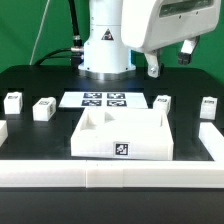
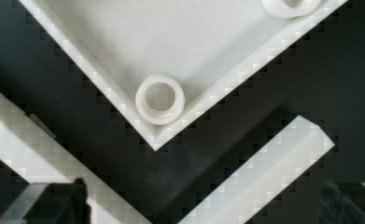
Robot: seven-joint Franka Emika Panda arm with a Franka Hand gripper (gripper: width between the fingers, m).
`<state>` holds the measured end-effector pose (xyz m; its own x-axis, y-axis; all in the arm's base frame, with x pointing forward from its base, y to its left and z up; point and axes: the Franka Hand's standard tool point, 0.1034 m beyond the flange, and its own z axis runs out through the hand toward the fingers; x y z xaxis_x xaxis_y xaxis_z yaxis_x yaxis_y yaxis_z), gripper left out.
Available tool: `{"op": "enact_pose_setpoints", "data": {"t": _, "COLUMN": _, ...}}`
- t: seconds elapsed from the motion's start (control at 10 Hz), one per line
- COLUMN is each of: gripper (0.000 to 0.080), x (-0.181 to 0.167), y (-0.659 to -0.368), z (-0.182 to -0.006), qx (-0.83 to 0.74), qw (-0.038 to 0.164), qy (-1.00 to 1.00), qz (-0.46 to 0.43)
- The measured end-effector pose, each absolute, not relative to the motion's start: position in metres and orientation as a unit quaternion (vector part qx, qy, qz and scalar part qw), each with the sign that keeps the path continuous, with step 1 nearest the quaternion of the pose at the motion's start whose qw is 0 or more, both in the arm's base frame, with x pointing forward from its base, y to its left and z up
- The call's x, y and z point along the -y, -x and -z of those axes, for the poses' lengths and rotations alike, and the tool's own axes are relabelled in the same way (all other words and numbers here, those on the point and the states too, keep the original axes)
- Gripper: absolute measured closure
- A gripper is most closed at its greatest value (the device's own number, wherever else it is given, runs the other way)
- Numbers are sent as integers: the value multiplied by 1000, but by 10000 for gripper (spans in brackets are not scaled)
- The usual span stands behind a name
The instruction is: Assemble one leg
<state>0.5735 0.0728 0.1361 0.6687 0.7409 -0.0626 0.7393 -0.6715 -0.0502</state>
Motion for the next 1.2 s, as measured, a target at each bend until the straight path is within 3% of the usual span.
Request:
{"op": "enact_pose_setpoints", "data": {"t": 0.2, "gripper": 150, "x": -57, "y": -539, "z": -112, "qx": 473, "qw": 7, "qy": 881, "qz": -15}}
{"op": "enact_pose_setpoints", "data": {"t": 0.5, "gripper": 150, "x": -29, "y": -510, "z": -84, "qx": 572, "qw": 12, "qy": 820, "qz": -13}}
{"op": "enact_pose_setpoints", "data": {"t": 1.0, "gripper": 150, "x": -27, "y": -506, "z": -77, "qx": 606, "qw": 16, "qy": 795, "qz": -15}}
{"op": "enact_pose_setpoints", "data": {"t": 1.2, "gripper": 150, "x": -23, "y": -494, "z": -65, "qx": 669, "qw": 16, "qy": 743, "qz": -9}}
